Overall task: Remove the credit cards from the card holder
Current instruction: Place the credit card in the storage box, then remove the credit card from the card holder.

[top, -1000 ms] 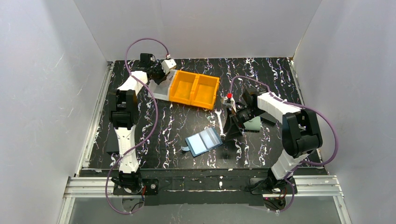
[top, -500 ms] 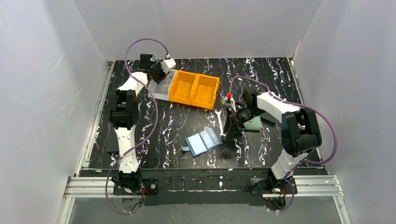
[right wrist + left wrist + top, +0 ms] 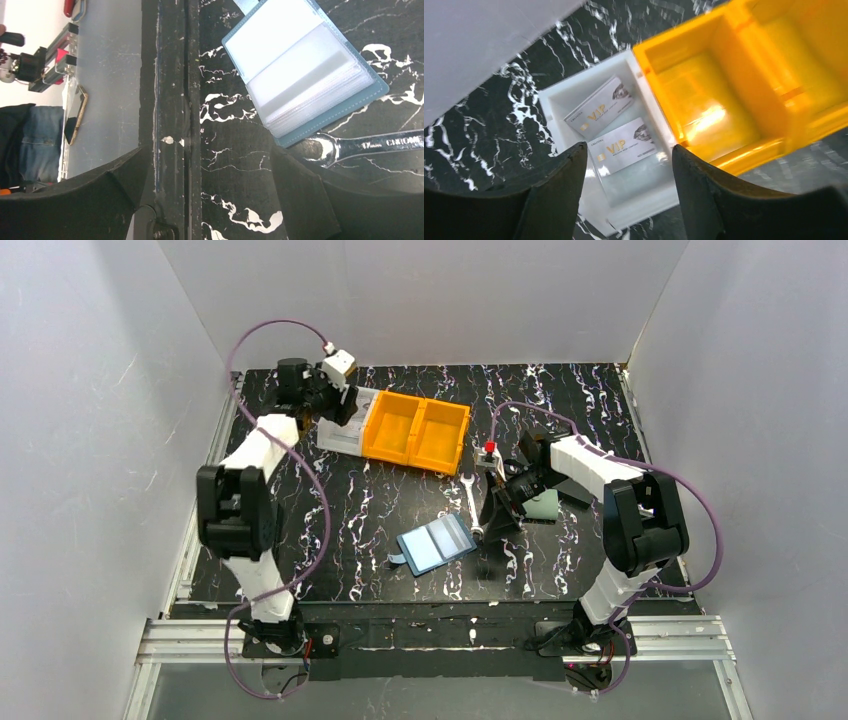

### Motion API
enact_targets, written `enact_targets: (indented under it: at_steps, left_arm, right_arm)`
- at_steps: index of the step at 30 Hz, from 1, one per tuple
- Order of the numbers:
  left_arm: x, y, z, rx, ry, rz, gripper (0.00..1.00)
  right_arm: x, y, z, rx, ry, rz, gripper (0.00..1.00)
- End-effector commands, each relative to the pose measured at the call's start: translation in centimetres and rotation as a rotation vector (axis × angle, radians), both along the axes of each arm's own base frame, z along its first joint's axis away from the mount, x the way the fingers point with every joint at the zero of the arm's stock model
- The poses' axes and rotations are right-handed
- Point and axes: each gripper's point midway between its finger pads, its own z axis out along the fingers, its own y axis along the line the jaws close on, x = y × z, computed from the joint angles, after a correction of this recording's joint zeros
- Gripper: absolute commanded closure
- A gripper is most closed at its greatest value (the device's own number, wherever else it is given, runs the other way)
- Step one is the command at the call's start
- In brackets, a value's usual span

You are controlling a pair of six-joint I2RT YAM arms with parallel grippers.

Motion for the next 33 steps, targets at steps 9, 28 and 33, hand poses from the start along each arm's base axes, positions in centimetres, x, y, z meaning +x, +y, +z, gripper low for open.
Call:
enact_targets:
  at_steps: [9, 28, 33]
  left_arm:
    - [-13.7, -0.3, 11.2, -0.443, -0.011, 0.226, 0.02]
    - [-33.5, -4.5, 6.1, -1.005, 0.556, 0.341, 0.02]
    - [-35.4, -4.9, 3.9, -0.996, 0.62, 0.393, 0.04]
  right_arm:
    - [3.5, -2.7, 1.2, -0.03, -0.177, -0.121, 0.02]
    - [3.8, -5.1, 1.6, 0.058, -0.38, -0.192, 0.02]
    - [3.6, -5.1, 1.3, 0.065, -0.366, -0.176, 0.02]
